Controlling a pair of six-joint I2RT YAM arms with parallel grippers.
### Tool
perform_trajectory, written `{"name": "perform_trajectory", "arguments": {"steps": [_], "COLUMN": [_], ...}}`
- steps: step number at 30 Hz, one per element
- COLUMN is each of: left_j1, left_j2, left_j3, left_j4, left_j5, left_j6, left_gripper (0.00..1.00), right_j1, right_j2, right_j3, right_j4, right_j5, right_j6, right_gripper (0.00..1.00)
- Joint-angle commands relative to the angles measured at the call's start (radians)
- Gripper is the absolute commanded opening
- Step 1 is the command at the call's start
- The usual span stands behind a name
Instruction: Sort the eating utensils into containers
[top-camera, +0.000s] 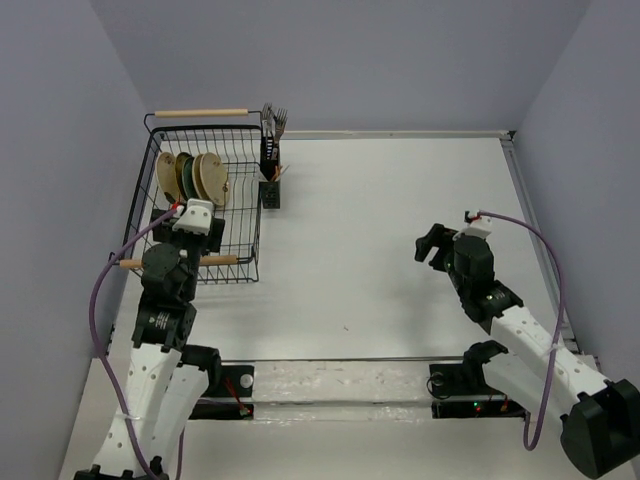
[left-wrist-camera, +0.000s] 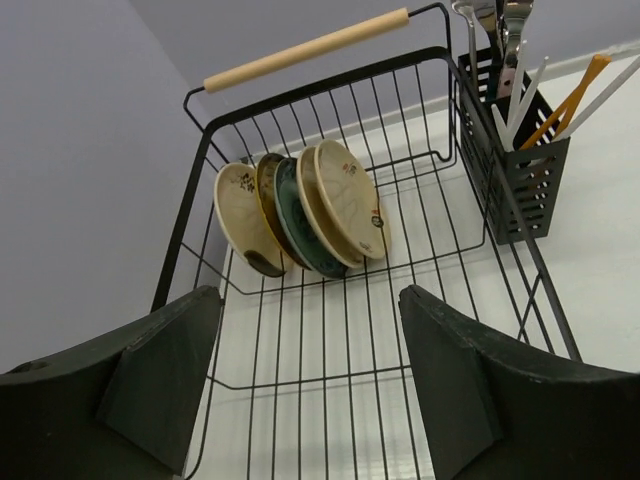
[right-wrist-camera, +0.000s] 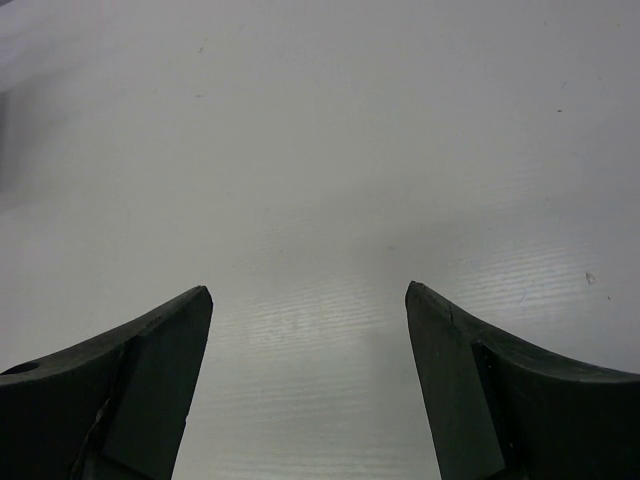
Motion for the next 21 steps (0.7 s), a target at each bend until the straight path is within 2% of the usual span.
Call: {"name": "perform_trajectory", "arguments": {"steps": [1,8,15,21], "left_j1": [0.009,0.009,0.009,0.01], "left_j2": [-0.1,-0.235,-0.391,-0.54], "left_j3": [0.029,0.076,0.001,-0.088], "left_j4": [-0.01,-0.201,-0.337,-0.351], "left_j5": [-0.045,0.002,-0.03,-0.04], "left_j6": [0.027,0.061,0.084,0.093], "left_gripper": [0.87,0.91,0.92,0.93], "right_j1": [-0.003,-0.003,-0.003,-0.003], "right_j2": [-0.061,-0.104,-0.106,-0.139], "right_j3": [-0.018,-0.033,-0.023,-0.015], "right_j4": [0.003,0.006,0.007,0.007], "right_j5": [-0.002,-0.022,-0.038,0.002], "right_j6": [0.029,0.018,0.015,0.075], "right_gripper": [0.84,0.84,0.84,0.86]}}
